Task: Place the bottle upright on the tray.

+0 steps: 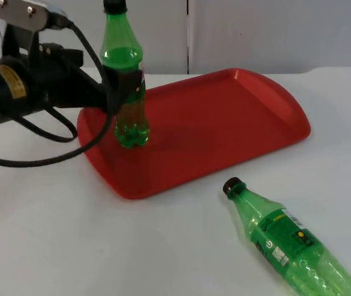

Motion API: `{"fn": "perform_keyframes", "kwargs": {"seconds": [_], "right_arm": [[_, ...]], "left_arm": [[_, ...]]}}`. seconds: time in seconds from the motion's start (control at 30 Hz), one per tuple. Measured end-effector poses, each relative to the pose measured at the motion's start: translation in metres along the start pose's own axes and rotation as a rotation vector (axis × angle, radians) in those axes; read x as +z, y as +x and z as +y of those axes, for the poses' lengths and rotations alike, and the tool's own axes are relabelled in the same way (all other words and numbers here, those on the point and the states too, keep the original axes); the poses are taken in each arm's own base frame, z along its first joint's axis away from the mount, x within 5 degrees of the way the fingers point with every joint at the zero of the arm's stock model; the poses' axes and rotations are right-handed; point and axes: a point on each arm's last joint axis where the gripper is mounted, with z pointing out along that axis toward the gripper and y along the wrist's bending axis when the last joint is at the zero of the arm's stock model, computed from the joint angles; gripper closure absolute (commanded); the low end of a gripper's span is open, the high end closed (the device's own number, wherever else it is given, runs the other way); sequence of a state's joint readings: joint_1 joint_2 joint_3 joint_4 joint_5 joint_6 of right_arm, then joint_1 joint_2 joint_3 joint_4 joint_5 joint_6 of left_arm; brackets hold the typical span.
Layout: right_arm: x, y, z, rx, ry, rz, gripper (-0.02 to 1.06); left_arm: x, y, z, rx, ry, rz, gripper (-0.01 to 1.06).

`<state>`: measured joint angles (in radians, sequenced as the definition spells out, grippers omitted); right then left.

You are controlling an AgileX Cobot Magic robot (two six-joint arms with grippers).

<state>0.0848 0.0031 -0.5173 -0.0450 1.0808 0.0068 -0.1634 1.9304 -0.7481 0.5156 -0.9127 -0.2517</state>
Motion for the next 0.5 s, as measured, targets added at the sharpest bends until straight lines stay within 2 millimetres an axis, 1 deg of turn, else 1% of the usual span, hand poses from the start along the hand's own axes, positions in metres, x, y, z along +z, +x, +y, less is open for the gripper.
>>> {"fn": "perform_keyframes", "kwargs": {"seconds": [0.03,0.07,0.13,0.17,0.3,0.33,0.5], "right_arm": [[0.000,0.000,0.000,0.000,0.000,0.000,0.03],[0.000,0.000,0.000,0.000,0.000,0.000,0.03],[0.000,0.000,0.000,0.000,0.000,0.000,0.03],[0.000,0.000,0.000,0.000,0.000,0.000,0.03],[0.000,0.000,0.000,0.000,0.000,0.000,0.03],[0.000,0.000,0.000,0.000,0.000,0.000,0.03],[0.000,0.000,0.000,0.000,0.000,0.000,0.03]], "left_arm": [[-0.005,-0.004,-0.001,-0.007,-0.010,0.015,0.00],[-0.012,-0.015,-0.001,-0.023,-0.031,0.031,0.00],[-0.021,-0.029,0.000,-0.034,-0.063,0.072,0.00],[-0.021,-0.029,0.000,-0.034,-0.063,0.072,0.00],[-0.048,-0.064,0.000,-0.054,-0.148,0.107,0.00],[-0.048,-0.064,0.000,-0.054,-0.148,0.107,0.00],[-0.091,-0.106,-0.004,-0.090,-0.264,0.097,0.00]]}}
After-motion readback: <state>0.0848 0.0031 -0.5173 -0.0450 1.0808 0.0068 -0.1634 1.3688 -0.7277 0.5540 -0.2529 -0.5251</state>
